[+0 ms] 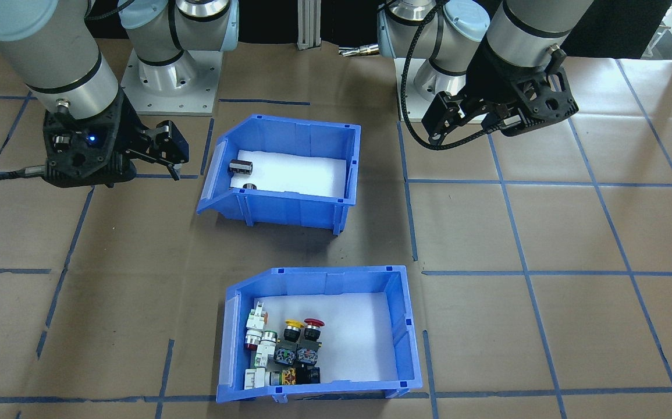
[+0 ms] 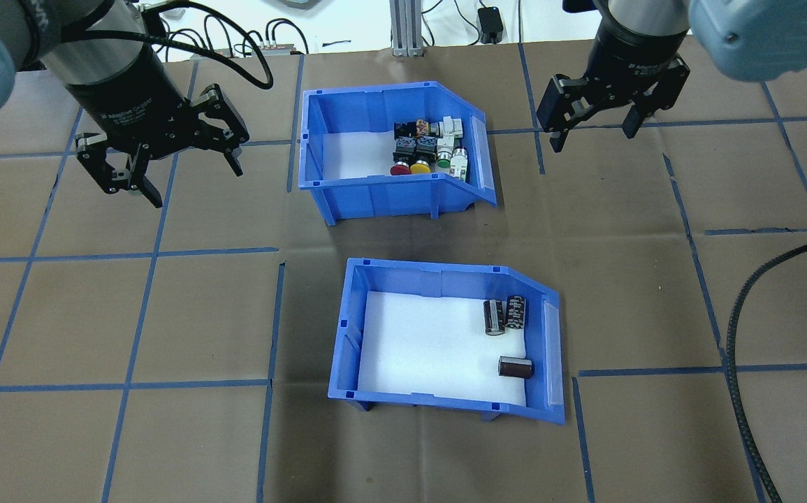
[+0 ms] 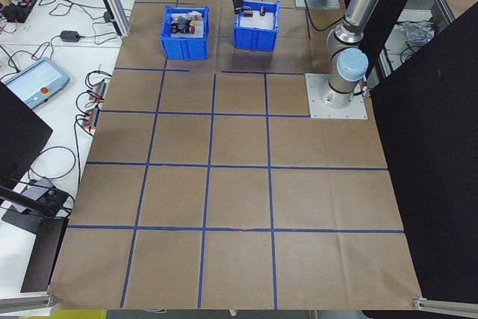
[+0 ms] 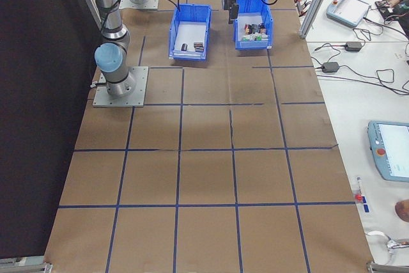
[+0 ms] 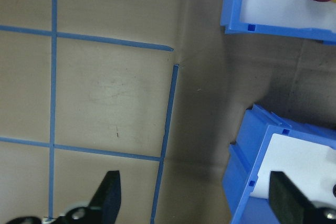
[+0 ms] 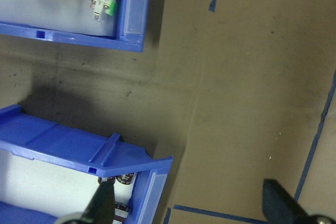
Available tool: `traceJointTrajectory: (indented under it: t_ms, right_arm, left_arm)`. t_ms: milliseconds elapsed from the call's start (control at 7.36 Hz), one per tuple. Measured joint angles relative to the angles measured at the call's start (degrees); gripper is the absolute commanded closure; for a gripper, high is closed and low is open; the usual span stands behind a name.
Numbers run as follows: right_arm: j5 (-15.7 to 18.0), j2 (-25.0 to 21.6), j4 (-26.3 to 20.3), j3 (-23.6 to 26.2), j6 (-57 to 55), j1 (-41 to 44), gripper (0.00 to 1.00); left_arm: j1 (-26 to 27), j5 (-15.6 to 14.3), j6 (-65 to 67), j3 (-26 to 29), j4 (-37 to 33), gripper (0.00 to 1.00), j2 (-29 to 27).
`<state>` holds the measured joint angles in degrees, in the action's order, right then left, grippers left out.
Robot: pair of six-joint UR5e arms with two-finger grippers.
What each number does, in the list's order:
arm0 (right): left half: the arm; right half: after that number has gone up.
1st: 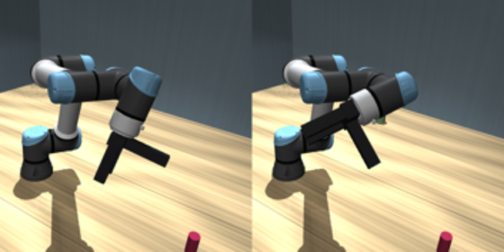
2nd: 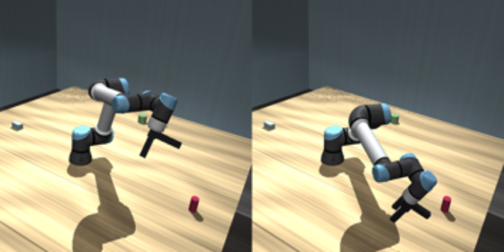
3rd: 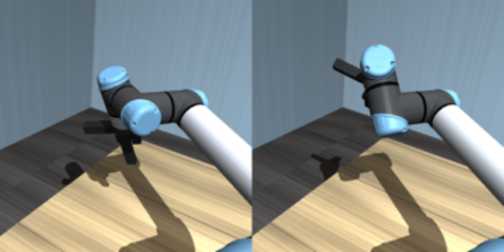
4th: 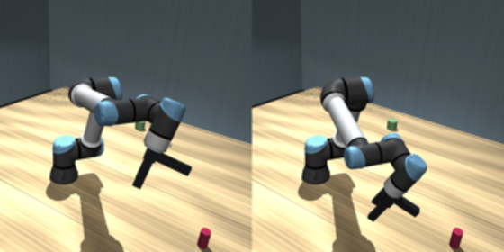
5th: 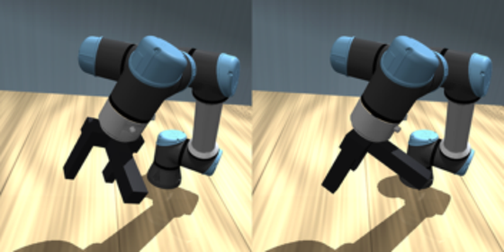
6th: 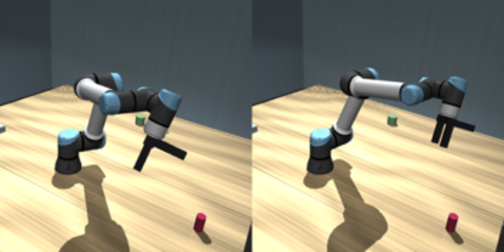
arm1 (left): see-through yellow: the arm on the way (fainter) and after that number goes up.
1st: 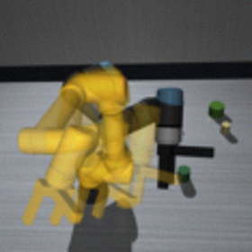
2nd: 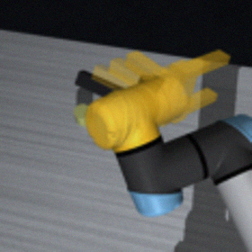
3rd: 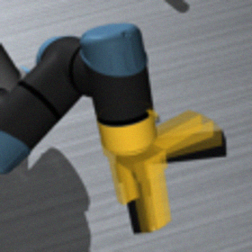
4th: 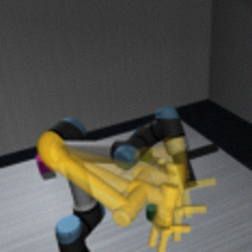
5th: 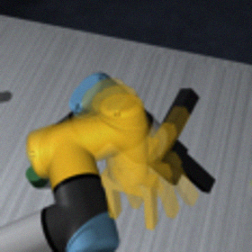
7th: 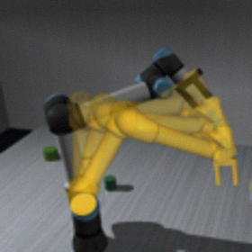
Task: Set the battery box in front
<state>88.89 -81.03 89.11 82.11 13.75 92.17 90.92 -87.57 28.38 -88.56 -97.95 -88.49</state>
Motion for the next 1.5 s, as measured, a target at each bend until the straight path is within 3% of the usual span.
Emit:
traceJointTrajectory:
  t_ms: [272,680,951,1223,1495]
  right_arm:
    - [0.10,4.70,0.36,-4.97,12.50,2.06,0.00]
    - [0.81,13.90,1.28,-15.30,31.69,7.91,0.00]
    - [0.93,18.11,1.77,-19.48,40.06,11.49,0.00]
    - [0.81,21.53,5.36,-20.40,43.93,16.15,0.00]
    - [1.00,24.85,6.83,-20.27,45.16,21.28,0.00]
  left_arm:
    - [3.73,1.99,19.71,-8.14,0.20,0.03,6.15]
    - [10.70,7.48,49.26,-19.71,2.73,0.06,13.91]
    - [17.80,8.71,65.90,-28.04,14.48,0.00,16.10]
    - [24.31,8.94,78.82,-34.37,25.83,0.00,15.62]
    - [26.80,8.99,84.64,-37.38,34.40,0.00,12.86]
